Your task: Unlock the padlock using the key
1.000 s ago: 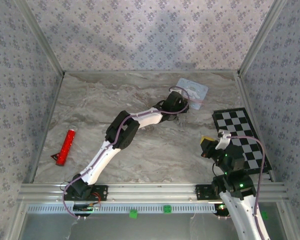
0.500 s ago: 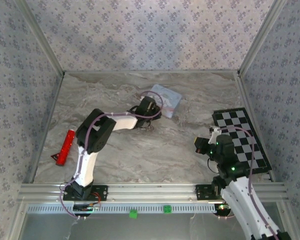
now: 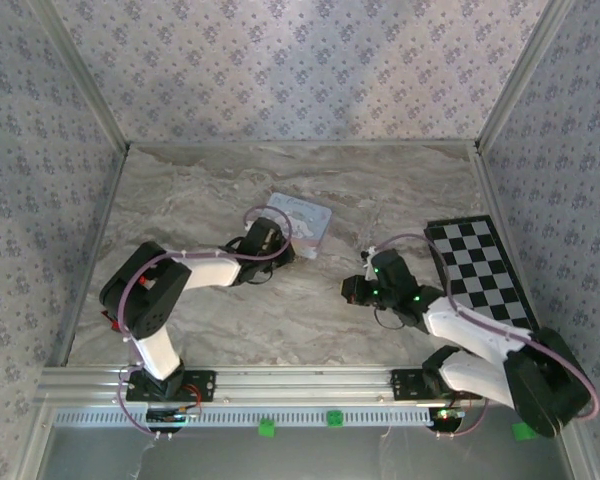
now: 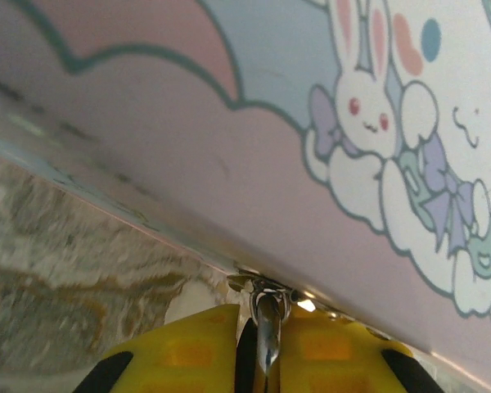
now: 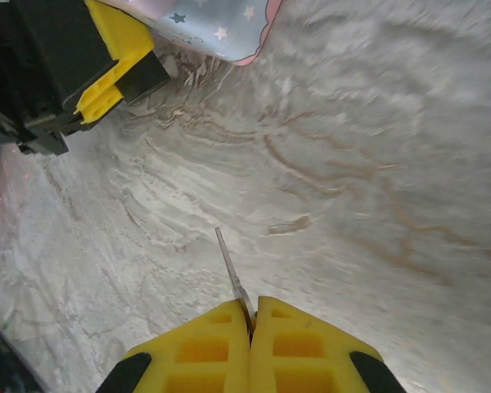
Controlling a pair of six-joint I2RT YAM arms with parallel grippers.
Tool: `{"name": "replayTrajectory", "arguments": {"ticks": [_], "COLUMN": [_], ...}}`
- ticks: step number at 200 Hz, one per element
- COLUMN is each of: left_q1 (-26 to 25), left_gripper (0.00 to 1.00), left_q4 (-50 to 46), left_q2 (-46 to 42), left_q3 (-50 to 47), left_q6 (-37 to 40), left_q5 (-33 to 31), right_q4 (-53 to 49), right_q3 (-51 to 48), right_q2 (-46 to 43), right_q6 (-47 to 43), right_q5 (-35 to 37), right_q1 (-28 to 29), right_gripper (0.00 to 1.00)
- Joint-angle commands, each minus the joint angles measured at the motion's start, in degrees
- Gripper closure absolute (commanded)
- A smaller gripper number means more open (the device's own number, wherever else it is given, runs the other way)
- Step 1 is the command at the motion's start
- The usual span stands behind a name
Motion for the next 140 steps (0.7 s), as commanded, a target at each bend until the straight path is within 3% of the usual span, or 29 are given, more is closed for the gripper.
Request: {"name": "replayTrajectory", "arguments": {"ticks": [1,32,140], "left_q1": [-0.28,-0.93,-1.74], "left_gripper": [1.00,1.00,1.00], "left_q4": [-0.20,2.12,11.32], "left_q2": [-2.53,-3.18,-3.97], "left_q3": [-2.49,-3.86,-8.26], "left_q6": [-5.13,-6.89,-16.97], "left_q5": [2.79,5.53,11.31], "right_q4": [9.06,10.43,32.87], "right_q3": [1.12,2.21,0.68], "right_q2": [3.37,6.86,21.68], "right_q6": [9.80,12.98,27.19], "right_q5": [-0.52,4.74,-0.89], "right_q1": [1.81,5.61,5.13], "right_gripper": [1.00,1.00,1.00]}}
